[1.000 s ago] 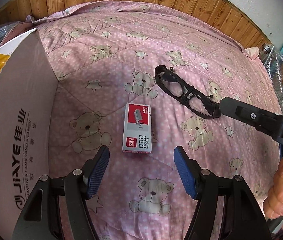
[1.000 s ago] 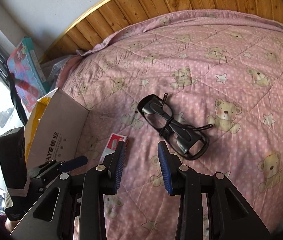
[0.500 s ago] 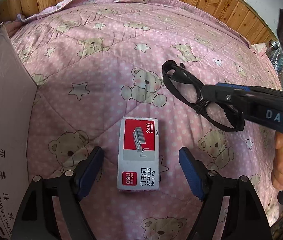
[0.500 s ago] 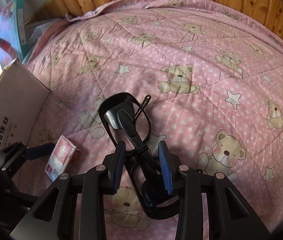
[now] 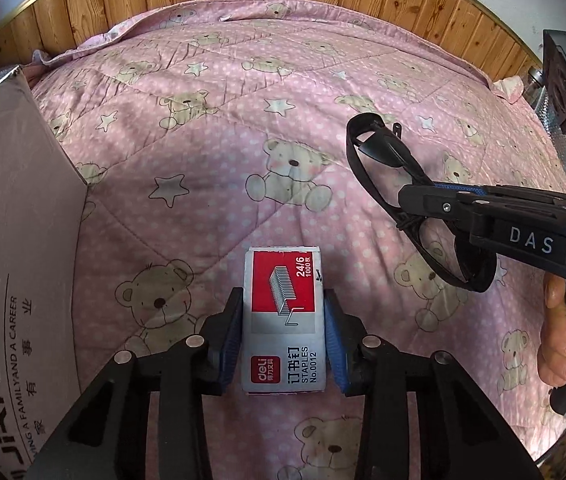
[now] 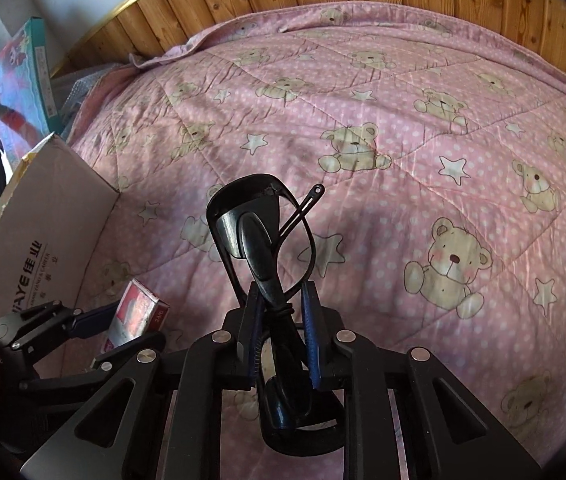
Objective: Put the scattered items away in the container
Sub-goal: 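Carry the staples box and glasses over the cardboard box with both tools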
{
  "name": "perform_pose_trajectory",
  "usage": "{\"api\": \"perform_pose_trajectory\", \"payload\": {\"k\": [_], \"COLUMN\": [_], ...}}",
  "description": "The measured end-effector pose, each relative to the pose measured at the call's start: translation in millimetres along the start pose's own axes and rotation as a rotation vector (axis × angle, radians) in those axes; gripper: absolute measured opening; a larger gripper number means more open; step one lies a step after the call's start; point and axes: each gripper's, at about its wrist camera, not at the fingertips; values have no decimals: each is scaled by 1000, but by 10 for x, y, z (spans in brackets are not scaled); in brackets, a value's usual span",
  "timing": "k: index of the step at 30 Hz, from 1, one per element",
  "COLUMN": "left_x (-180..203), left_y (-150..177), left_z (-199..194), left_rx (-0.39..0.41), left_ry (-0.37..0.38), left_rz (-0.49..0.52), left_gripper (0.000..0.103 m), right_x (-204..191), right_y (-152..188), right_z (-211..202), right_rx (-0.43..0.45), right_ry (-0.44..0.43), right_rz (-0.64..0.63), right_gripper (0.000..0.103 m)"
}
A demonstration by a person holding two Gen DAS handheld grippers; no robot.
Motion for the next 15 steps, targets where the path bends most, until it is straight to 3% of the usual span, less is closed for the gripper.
{"api": "perform_pose_trajectory", "payload": {"k": [15], "left_x": [26], "left_y": [542], "left_z": [-916], "left_rx": [65], "left_ry": [-2], "left_rz": [-10], "left_gripper": [39], "right_x": [-404], "right_y": [1010], "right_z": [-656], "right_rx": [60], "right_ry": [-96], "right_rz": [108], "right_gripper": [19]}}
Point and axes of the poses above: each gripper's, at about its wrist camera, not at the fingertips, and z roughly the way its jaws point, x to its right, y to its underside, and after that the axes turned 9 degrees about -y, right-handed
